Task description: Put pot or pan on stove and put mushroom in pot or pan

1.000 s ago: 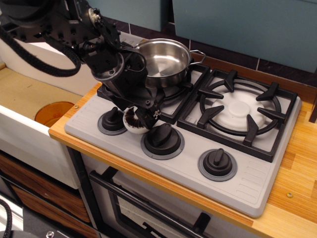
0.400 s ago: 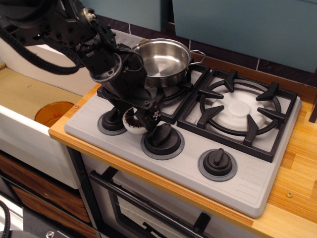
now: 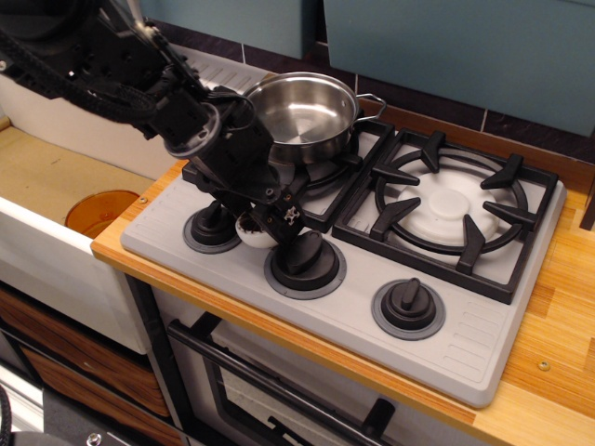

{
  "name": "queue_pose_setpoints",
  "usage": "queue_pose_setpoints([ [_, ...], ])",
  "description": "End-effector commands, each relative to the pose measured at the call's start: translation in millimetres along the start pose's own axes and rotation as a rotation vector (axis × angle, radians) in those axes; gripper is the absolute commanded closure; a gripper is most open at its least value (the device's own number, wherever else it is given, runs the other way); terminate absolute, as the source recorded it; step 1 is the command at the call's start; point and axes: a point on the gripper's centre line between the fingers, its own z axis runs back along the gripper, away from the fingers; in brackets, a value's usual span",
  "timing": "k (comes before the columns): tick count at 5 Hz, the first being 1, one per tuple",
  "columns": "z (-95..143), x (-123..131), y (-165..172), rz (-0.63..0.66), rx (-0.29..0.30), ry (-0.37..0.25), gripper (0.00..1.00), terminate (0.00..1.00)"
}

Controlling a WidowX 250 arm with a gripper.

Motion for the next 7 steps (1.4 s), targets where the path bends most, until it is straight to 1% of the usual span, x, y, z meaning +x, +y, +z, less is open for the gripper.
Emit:
queue_pose_setpoints([
  [1,11.5,14.5,-7.4,0.017,-0.003,-0.025,1.00,0.00],
  [2,24.5,18.9,-9.5,0.027,0.018,-0.017,1.00,0.00],
  [3,47.1,32.4,-9.4,0.010,0.011,-0.015,1.00,0.00],
  [4,59.5,52.2,-6.2,0.002,-0.026,-0.015,1.00,0.00],
  [5,56.9,77.3,-0.8,-0.003,-0.031,-0.039,1.00,0.00],
  [6,46.5,98.3,8.0,-0.001,-0.057,-0.055,1.00,0.00],
  [7,37.9,111.9,14.9,-0.007,-0.071,-0.069,1.00,0.00],
])
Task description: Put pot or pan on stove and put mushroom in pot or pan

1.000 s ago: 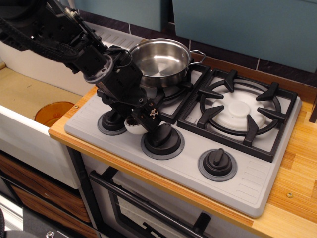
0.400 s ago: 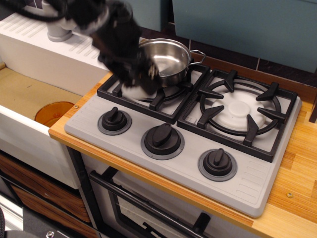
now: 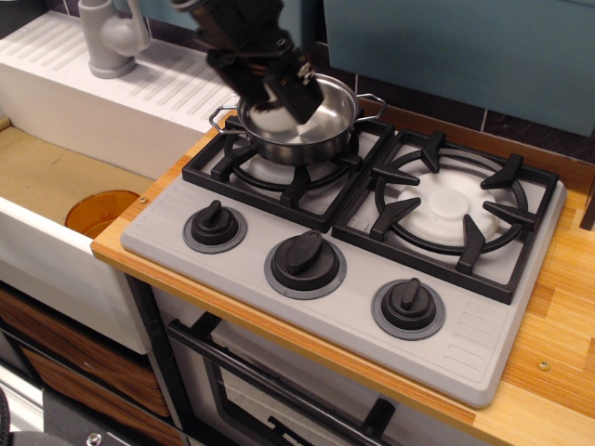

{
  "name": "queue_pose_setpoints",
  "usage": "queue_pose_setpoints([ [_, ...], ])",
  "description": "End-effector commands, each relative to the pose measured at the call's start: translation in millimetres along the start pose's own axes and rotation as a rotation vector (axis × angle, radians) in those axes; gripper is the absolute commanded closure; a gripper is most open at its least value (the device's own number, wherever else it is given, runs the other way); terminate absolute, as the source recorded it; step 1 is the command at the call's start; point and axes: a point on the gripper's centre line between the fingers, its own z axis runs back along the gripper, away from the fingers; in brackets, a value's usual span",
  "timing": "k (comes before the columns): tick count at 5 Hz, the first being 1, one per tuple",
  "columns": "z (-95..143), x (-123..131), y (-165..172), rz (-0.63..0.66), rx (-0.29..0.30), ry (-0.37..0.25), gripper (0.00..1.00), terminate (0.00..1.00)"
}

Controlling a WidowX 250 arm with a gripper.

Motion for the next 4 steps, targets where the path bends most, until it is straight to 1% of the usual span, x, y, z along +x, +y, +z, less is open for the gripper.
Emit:
queue_pose_setpoints([
  [1,-3.4,42.6,6.9,-0.056,-0.006,-0.069,1.00,0.00],
  [2,-7.4,54.9,11.5,-0.081,-0.017,-0.089,1.00,0.00],
  [3,-8.5,57.8,12.0,-0.095,-0.018,-0.086,0.00,0.00],
  [4,-4.6,57.1,9.7,-0.092,-0.016,-0.068,0.00,0.00],
])
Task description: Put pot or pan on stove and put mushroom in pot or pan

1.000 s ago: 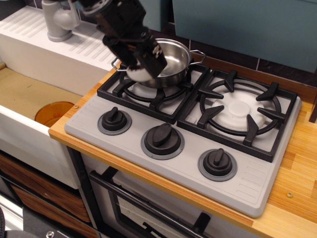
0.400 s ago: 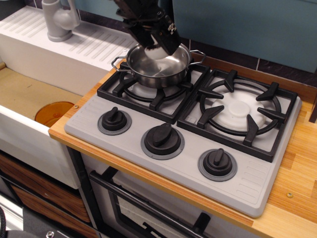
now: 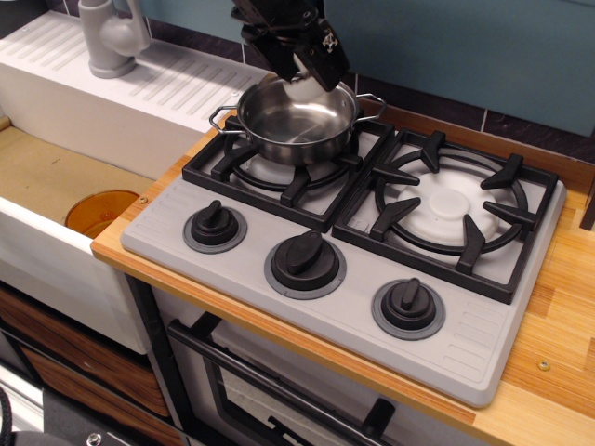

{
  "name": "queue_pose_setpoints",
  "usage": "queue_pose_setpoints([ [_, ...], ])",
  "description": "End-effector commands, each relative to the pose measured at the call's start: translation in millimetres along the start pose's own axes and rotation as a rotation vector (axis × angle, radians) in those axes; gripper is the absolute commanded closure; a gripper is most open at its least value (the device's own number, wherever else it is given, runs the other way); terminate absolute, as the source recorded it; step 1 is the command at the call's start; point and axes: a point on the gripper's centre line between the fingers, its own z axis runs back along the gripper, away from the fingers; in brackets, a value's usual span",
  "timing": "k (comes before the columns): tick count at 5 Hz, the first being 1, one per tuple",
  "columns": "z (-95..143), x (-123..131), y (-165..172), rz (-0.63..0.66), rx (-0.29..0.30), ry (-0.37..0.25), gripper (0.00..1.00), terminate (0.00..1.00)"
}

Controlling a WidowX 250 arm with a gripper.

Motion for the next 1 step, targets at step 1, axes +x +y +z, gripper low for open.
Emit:
queue_pose_setpoints([
  [1,19.1,18.4,-12.3,-0.028,0.032,-0.006,0.00,1.00],
])
